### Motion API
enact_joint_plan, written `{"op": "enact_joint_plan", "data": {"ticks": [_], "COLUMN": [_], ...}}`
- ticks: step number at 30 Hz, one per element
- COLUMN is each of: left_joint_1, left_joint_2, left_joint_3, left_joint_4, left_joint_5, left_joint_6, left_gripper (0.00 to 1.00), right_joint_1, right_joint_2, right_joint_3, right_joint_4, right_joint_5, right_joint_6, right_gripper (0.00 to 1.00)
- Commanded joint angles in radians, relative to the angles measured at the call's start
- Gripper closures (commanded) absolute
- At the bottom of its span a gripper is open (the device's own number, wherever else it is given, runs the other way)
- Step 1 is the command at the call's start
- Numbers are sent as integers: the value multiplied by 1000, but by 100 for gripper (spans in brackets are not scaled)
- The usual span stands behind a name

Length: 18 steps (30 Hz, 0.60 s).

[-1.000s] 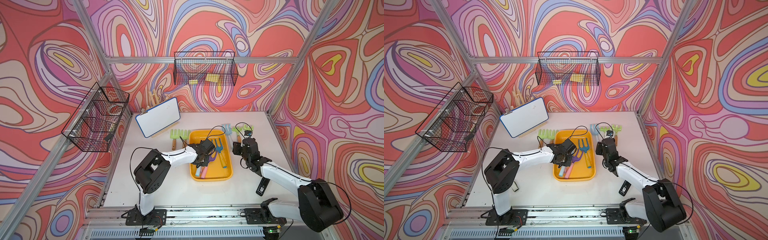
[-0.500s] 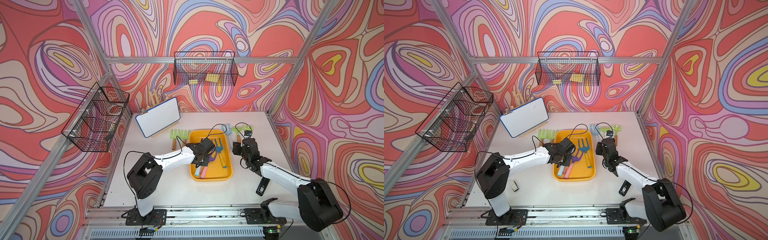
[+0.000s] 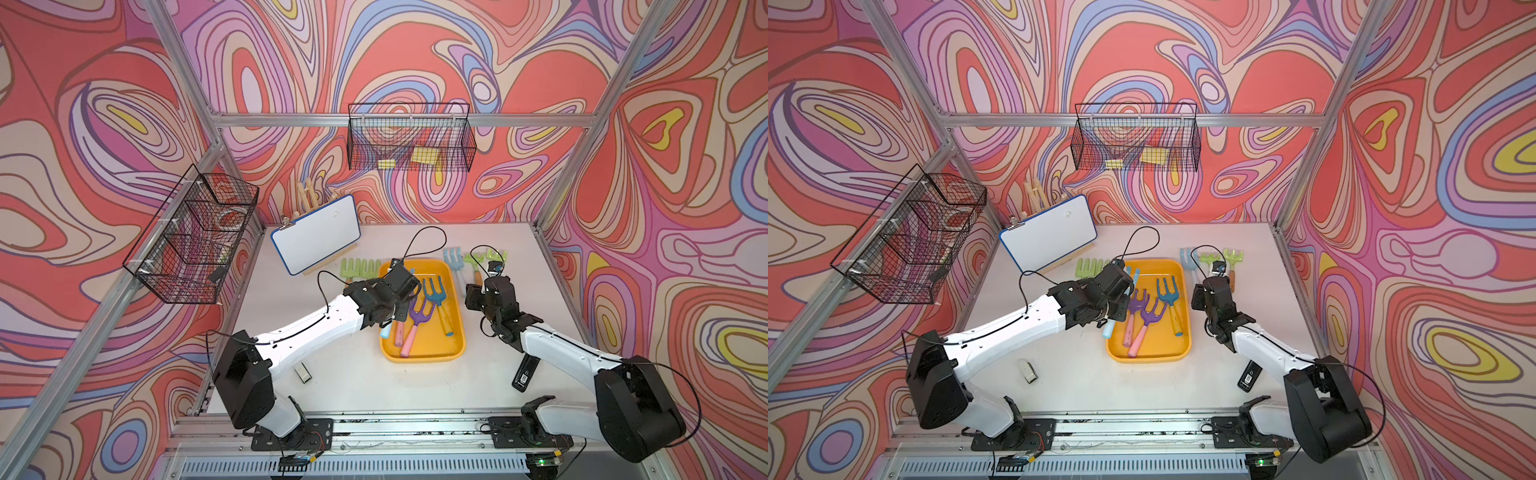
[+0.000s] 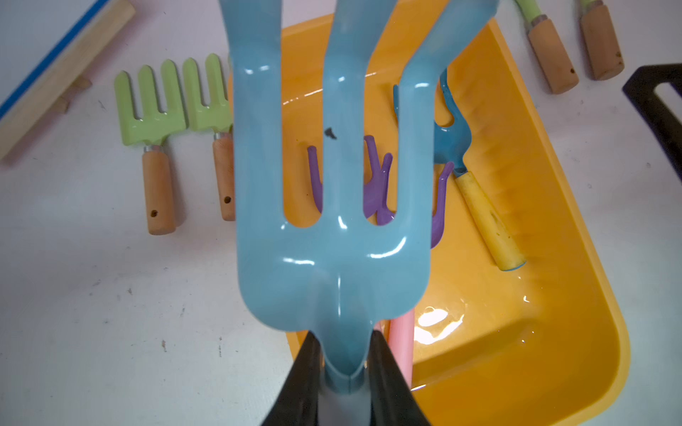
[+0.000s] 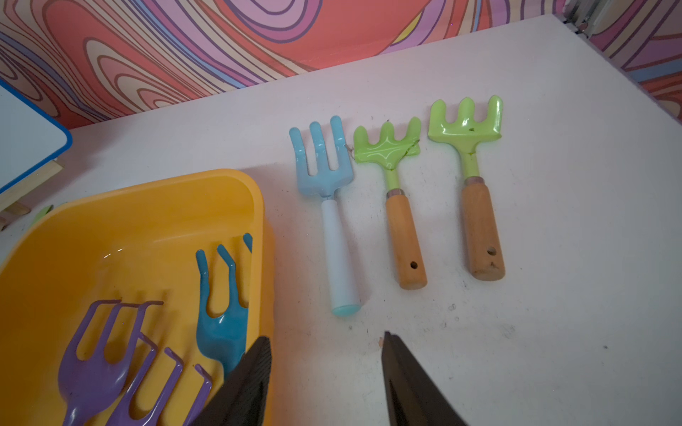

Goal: Take the hand rake out of the storage box
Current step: Pick up the rake from the storage box, then place the rake at the center of the board.

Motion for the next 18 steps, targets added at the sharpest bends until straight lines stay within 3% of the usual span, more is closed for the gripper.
{"op": "enact_joint_plan", "data": {"ticks": [1, 18], "left_joint_1": [3, 163], "left_joint_2": [-44, -260], "left_joint_3": [-31, -341], "left_joint_4": [-70, -2], "left_joint_5": [-81, -85], "left_joint_6": [23, 50], "left_gripper": [89, 91], "right_joint_1": [3, 3], "right_joint_2": [18, 24], "right_joint_3": [27, 29], "right_joint_4": [-4, -3], "right_joint_5": [-11, -20], "right_joint_6": [-3, -7], "right_gripper": [47, 49]}}
